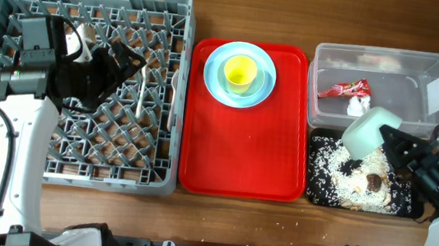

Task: Sort waste into correct bins and load items into the dishwasher rack
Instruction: 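Tip the green bowl over the black tray to empty the food, then set the empty green bowl back on the red tray and release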

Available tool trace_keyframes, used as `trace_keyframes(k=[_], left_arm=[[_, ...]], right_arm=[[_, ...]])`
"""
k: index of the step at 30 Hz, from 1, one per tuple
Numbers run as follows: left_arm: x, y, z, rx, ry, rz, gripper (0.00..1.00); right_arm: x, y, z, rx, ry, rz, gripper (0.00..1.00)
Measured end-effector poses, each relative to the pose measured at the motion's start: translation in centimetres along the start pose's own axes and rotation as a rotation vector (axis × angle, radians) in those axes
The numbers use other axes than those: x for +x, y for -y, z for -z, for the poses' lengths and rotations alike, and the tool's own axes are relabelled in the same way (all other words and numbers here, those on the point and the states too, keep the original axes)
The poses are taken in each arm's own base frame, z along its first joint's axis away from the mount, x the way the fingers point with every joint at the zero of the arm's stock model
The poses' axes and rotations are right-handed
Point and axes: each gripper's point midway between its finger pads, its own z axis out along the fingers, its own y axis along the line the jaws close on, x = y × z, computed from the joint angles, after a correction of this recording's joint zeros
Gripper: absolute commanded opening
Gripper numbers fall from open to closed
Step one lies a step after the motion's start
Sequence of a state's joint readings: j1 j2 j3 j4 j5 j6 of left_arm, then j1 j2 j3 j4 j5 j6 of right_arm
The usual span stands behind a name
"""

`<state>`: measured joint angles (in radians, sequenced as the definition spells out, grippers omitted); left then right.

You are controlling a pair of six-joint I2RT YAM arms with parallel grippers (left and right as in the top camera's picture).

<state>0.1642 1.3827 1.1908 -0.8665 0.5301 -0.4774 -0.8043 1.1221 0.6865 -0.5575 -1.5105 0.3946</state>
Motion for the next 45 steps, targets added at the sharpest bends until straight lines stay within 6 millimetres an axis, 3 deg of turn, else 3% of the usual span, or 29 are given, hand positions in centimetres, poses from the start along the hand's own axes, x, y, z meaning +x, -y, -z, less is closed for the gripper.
trace_keyframes(k=[6, 10, 12, 14, 16, 17, 18, 21, 24, 27, 28, 29, 30, 31, 32, 36, 39, 40, 41, 42, 43, 45], left_arm=[[0.0, 0.0, 0.0, 0.0, 0.0, 0.0, 1.0], [0.0, 0.0, 0.0, 0.0, 0.0, 0.0, 1.0], [0.0, 0.0, 0.0, 0.0, 0.0, 0.0, 1.0], [0.0, 0.0, 0.0, 0.0, 0.0, 0.0, 1.0], [0.0, 0.0, 0.0, 0.0, 0.0, 0.0, 1.0], [0.0, 0.0, 0.0, -0.001, -0.001, 0.001, 1.0], [0.0, 0.0, 0.0, 0.0, 0.0, 0.0, 1.0], [0.0, 0.0, 0.0, 0.001, 0.002, 0.0, 1.0], [0.0, 0.0, 0.0, 0.0, 0.0, 0.001, 1.0], [0.0, 0.0, 0.0, 0.0, 0.0, 0.001, 1.0], [0.0, 0.0, 0.0, 0.0, 0.0, 0.001, 1.0], [0.0, 0.0, 0.0, 0.0, 0.0, 0.001, 1.0], [0.0, 0.0, 0.0, 0.0, 0.0, 0.001, 1.0], [0.0, 0.0, 0.0, 0.0, 0.0, 0.001, 1.0], [0.0, 0.0, 0.0, 0.0, 0.0, 0.001, 1.0], [0.0, 0.0, 0.0, 0.0, 0.0, 0.001, 1.0], [0.0, 0.0, 0.0, -0.001, 0.0, 0.001, 1.0], [0.0, 0.0, 0.0, 0.0, 0.0, 0.001, 1.0], [0.0, 0.0, 0.0, -0.001, -0.001, 0.001, 1.0], [0.0, 0.0, 0.0, 0.0, 0.0, 0.001, 1.0], [0.0, 0.0, 0.0, 0.0, 0.0, 0.001, 1.0], [0.0, 0.0, 0.0, 0.0, 0.0, 0.001, 1.0]], right_arm=[[0.0, -0.3, 0.0, -0.015, -0.007, -0.063, 0.03], [-0.5, 1.2, -0.1, 0.071, 0.026, -0.066, 0.04], [0.1, 2.0, -1.3, 0.128, -0.004, -0.054, 0.04], [2.4, 1.7, -3.7, 0.155, -0.105, -0.026, 0.05], [6.3, 1.7, -7.0, 0.255, -0.242, 0.058, 0.05], [6.1, 2.5, -7.1, 0.315, -0.219, 0.065, 0.05], [12.4, 1.6, -10.5, 0.366, -0.41, 0.19, 0.05], [19.5, 3.4, -13.7, 0.533, -0.511, 0.413, 0.04], [23.6, 7.5, -15.2, 0.723, -0.522, 0.574, 0.04], [25.3, 12.0, -17.4, 0.833, -0.493, 0.671, 0.04], [25.4, 13.0, -17.9, 0.861, -0.487, 0.691, 0.05], [25.2, 13.1, -18.3, 0.878, -0.477, 0.704, 0.18], [24.9, 12.6, -18.7, 0.877, -0.46, 0.713, 0.41], [24.8, 12.0, -19.3, 0.858, -0.457, 0.723, 0.85], [24.8, 10.7, -20.3, 0.822, -0.45, 0.739, 1.0], [24.9, 7.5, -22.6, 0.728, -0.44, 0.771, 1.0], [23.4, 7.4, -20.1, 0.8, -0.475, 0.835, 1.0], [21.3, 6.0, -18.3, 0.831, -0.423, 0.847, 1.0], [17.0, 2.7, -15.9, 0.84, -0.27, 0.852, 1.0], [14.6, 0.8, -14.6, 0.831, -0.166, 0.849, 1.0], [12.9, -0.1, -13.3, 0.848, -0.101, 0.847, 1.0], [7.9, -1.8, -8.6, 0.933, 0.103, 0.836, 1.0]])
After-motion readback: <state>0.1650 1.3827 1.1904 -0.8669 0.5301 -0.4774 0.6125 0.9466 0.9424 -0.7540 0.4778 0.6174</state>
